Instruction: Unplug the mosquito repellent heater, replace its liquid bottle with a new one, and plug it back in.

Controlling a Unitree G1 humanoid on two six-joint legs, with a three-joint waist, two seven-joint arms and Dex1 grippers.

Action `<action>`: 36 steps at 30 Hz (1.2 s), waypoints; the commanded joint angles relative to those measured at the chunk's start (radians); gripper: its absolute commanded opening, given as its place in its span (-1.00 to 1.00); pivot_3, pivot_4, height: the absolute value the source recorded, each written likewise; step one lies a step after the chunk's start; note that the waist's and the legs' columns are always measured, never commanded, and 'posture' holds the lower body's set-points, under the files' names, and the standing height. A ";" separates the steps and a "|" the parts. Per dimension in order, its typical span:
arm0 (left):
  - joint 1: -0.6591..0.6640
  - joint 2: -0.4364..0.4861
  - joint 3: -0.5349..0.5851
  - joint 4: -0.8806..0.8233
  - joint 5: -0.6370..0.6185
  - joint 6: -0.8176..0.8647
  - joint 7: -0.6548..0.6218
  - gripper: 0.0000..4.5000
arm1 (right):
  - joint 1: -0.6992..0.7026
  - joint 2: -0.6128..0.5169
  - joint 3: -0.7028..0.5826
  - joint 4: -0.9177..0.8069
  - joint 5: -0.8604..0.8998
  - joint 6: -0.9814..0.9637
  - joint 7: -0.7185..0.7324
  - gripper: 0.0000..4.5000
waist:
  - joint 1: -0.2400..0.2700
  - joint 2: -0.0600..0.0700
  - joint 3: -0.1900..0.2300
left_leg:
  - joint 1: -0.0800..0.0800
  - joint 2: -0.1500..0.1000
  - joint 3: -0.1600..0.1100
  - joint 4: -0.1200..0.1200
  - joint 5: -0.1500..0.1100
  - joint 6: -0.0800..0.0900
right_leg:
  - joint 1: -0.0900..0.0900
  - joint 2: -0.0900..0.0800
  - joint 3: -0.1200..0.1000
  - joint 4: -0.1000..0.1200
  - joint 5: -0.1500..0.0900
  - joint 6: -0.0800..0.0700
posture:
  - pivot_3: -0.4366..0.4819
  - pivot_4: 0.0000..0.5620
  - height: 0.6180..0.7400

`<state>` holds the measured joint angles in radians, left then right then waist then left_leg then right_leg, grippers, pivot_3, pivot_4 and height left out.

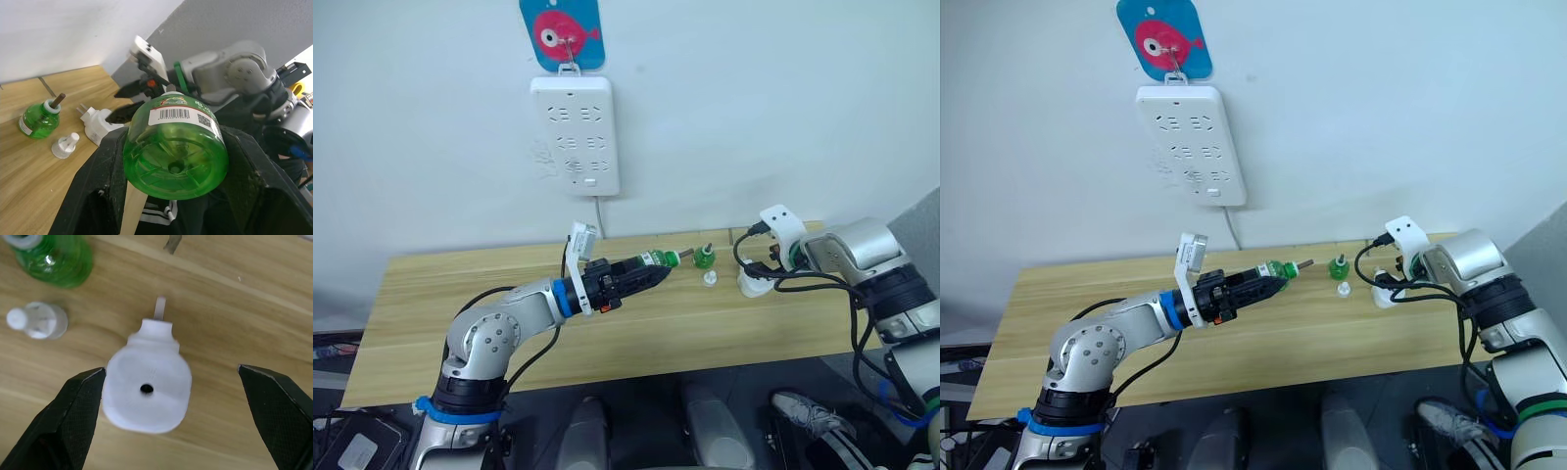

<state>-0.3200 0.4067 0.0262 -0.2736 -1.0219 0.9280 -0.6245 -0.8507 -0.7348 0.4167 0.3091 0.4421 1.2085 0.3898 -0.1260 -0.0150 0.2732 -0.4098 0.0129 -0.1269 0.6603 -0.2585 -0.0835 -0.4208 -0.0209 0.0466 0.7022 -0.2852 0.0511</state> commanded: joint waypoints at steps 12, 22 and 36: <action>0.015 0.002 0.011 -0.062 0.002 -0.016 -0.006 0.03 | 0.001 0.103 -0.055 0.098 -0.165 0.038 0.078 1.00 | 0.015 0.000 0.000 | 0.000 0.000 0.000 0.000 0.000 0.000 | 0.000 0.000 0.000 -0.001 0.000 0.000 | -0.33 -0.01 0.75; 0.021 0.007 0.014 -0.063 0.004 -0.013 -0.007 0.03 | 0.012 0.135 -0.100 0.136 -0.211 0.042 0.086 0.72 | 0.016 0.000 0.000 | 0.000 0.000 0.000 0.000 0.000 0.000 | 0.000 0.000 0.000 -0.001 0.000 0.000 | -0.30 -0.03 0.75; -0.011 0.034 0.023 -0.028 0.025 -0.019 -0.045 0.03 | 0.090 0.072 -0.263 -0.082 -0.204 0.085 0.103 0.30 | 0.018 0.001 0.000 | -0.001 0.000 0.000 0.000 0.000 0.000 | 0.000 0.000 0.000 -0.002 0.000 0.000 | -0.35 -0.15 0.75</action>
<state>-0.3203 0.4276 0.0276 -0.2809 -0.9986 0.9266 -0.6470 -0.7576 -0.6188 0.2152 0.3145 0.2272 1.2901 0.4817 -0.1078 -0.0144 0.2732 -0.4117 0.0127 -0.1274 0.6602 -0.2584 -0.0836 -0.4214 -0.0214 0.0458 0.7006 -0.2850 0.0513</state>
